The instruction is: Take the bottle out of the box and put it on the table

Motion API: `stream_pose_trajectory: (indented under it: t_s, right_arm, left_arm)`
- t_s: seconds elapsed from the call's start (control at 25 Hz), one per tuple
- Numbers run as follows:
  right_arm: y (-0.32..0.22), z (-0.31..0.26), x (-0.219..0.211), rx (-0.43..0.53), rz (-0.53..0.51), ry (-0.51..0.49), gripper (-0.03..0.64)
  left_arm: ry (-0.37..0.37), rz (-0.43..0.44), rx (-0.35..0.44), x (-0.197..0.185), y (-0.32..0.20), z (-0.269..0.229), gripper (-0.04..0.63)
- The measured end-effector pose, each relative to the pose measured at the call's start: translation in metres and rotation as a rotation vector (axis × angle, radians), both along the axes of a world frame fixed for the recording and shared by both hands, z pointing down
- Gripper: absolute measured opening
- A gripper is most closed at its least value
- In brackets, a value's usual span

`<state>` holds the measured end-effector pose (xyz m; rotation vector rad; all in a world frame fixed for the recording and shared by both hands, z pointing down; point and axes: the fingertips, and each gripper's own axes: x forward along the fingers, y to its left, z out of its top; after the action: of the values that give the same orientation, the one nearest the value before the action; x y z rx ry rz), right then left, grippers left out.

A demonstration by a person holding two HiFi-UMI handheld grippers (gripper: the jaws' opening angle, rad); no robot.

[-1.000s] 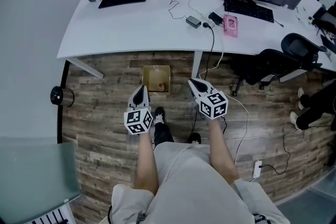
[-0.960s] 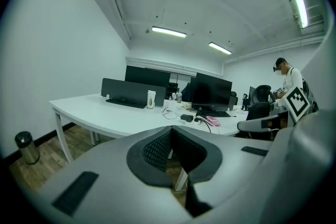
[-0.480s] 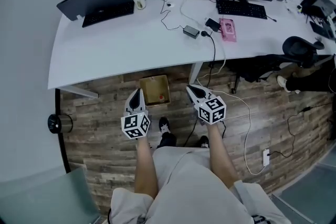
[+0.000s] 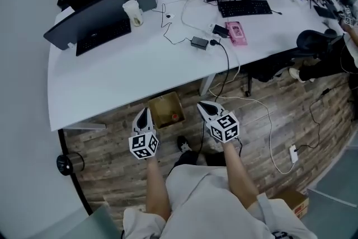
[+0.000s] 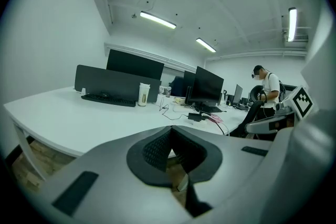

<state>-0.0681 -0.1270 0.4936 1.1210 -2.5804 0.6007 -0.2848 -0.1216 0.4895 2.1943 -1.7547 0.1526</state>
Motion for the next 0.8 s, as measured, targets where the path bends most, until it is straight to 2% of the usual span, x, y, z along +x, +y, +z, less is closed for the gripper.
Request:
stream_pose_trajectory:
  t_s: [0.2, 0.36, 0.6, 0.8]
  right_arm:
    - [0.01, 0.018, 0.015, -0.02, 0.047, 0.049, 0.038]
    - [0.009, 0.046, 0.029, -0.049, 0.037, 0.105, 0.038]
    - [0.001, 0.087, 0.037, -0.08, 0.079, 0.072, 0.038]
    - [-0.002, 0.156, 0.033, -0.086, 0.11, 0.036, 0.038]
  left_arm:
    - [-0.01, 0.064, -0.076, 0.005, 0.005, 0.05, 0.012]
    - [-0.05, 0.124, -0.129, 0.008, -0.003, 0.089, 0.012]
    - [-0.097, 0.203, -0.207, 0.026, -0.017, 0.151, 0.012]
    - [-0.116, 0.297, -0.257, 0.049, -0.032, 0.229, 0.013]
